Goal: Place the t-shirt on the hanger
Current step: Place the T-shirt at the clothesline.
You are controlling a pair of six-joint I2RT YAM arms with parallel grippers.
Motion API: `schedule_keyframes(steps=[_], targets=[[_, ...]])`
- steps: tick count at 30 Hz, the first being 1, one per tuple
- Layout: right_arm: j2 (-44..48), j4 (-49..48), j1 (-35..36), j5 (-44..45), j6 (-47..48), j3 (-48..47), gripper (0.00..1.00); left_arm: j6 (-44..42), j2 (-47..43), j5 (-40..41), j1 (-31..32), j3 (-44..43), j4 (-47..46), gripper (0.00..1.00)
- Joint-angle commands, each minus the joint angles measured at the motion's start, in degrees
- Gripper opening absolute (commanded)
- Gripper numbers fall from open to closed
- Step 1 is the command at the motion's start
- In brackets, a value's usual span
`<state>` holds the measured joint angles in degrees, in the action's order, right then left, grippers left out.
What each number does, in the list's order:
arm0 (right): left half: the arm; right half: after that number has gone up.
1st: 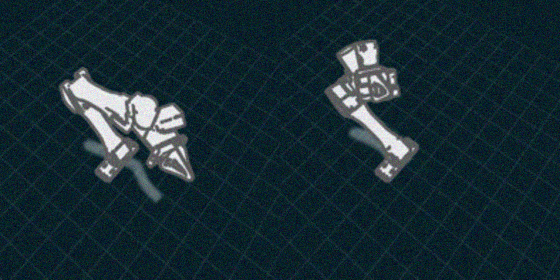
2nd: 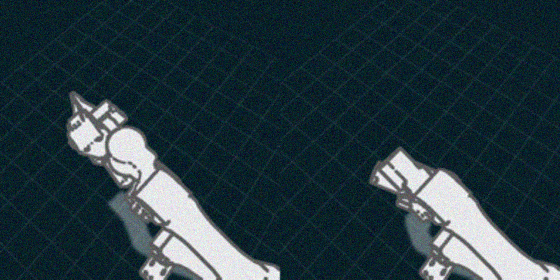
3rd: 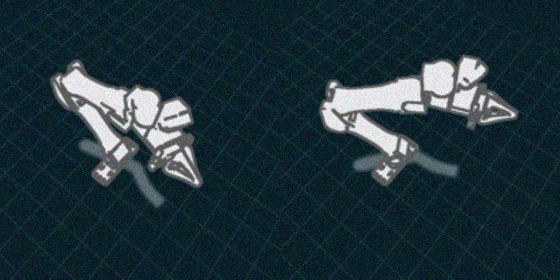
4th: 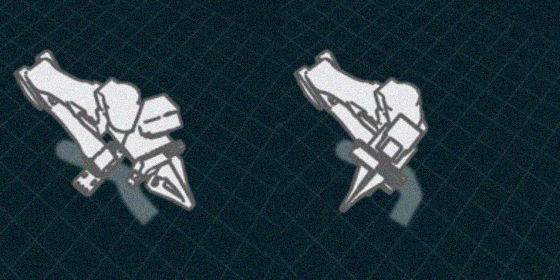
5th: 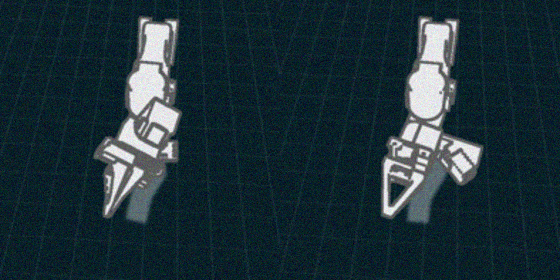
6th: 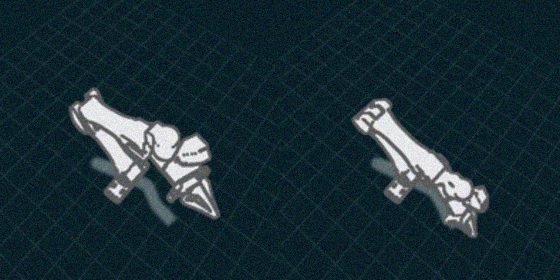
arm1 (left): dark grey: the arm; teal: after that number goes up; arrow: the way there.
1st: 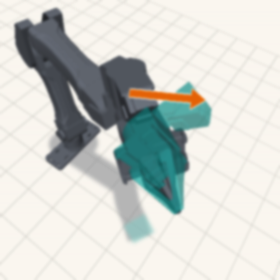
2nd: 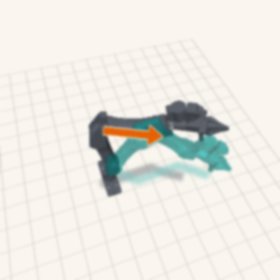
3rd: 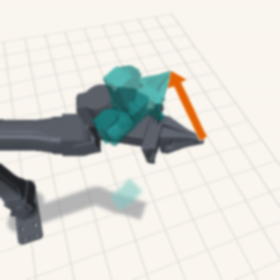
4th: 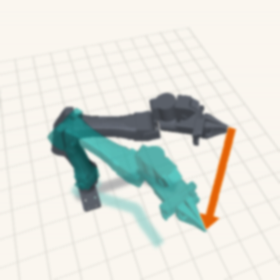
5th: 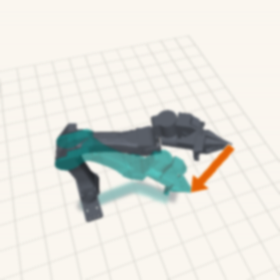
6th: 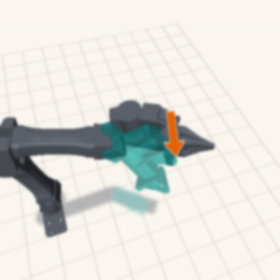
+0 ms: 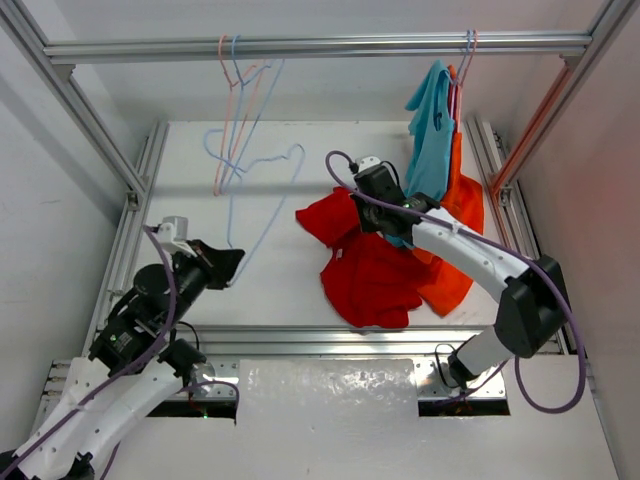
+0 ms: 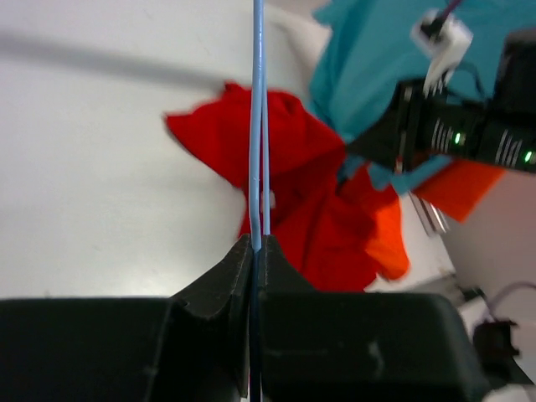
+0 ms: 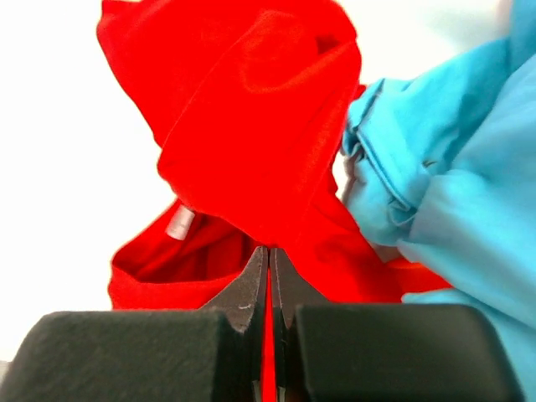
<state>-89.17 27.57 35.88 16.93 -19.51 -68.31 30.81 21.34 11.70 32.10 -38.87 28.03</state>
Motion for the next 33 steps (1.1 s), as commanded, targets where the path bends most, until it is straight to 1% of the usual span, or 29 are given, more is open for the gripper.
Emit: schedule_keyframes(steps=[1,3,6,7,9,10,14,19,24,28,31,33], targets=[[2.8,0.4,-0.3,1.3,0.0,0.7,0.00,7.5,1.1,-10.2,-0.8,3.9,-5.6,0.00],[3.4,-0.4,-1.2,0.4,0.3,1.3,0.00,8.9,0.1,-13.4,-0.8,6.9,-8.2,0.00],[2.4,0.4,-3.6,-1.6,0.9,-0.4,0.00,11.5,-2.6,-18.1,-0.8,11.4,-12.0,0.00],[2.3,0.6,-4.5,-1.8,0.8,-0.7,0.00,12.8,-3.9,-20.4,-0.8,12.5,-12.8,0.00],[2.8,0.3,-5.0,-2.9,0.6,-0.9,0.00,14.4,-4.9,-22.3,-0.8,15.1,-13.8,0.00],[2.8,0.1,-5.4,-3.1,0.6,-0.9,0.00,14.6,-6.0,-23.7,-0.7,15.8,-13.6,0.00],[1.3,1.2,-6.0,-3.7,1.0,-3.7,0.00,15.4,-9.1,-24.6,-0.7,17.5,-11.4,0.00],[-1.6,2.0,-6.4,-3.4,1.3,-7.1,0.00,16.7,-9.3,-28.7,-0.7,18.5,-8.9,0.00],[-4.1,3.1,-6.9,-3.0,1.6,-11.0,0.00,16.0,-9.2,-27.4,-0.7,16.4,-3.5,0.00],[-4.8,4.0,-7.2,-2.7,1.6,-13.2,0.00,13.6,-5.6,-25.2,-0.7,10.8,3.0,0.00],[-4.2,3.8,-7.2,-3.2,1.7,-13.3,0.00,12.0,-3.2,-24.9,-0.7,8.6,4.5,0.00],[-4.1,4.2,-7.1,-3.6,1.7,-13.3,0.00,11.5,-3.1,-23.2,-0.7,7.9,4.6,0.00]])
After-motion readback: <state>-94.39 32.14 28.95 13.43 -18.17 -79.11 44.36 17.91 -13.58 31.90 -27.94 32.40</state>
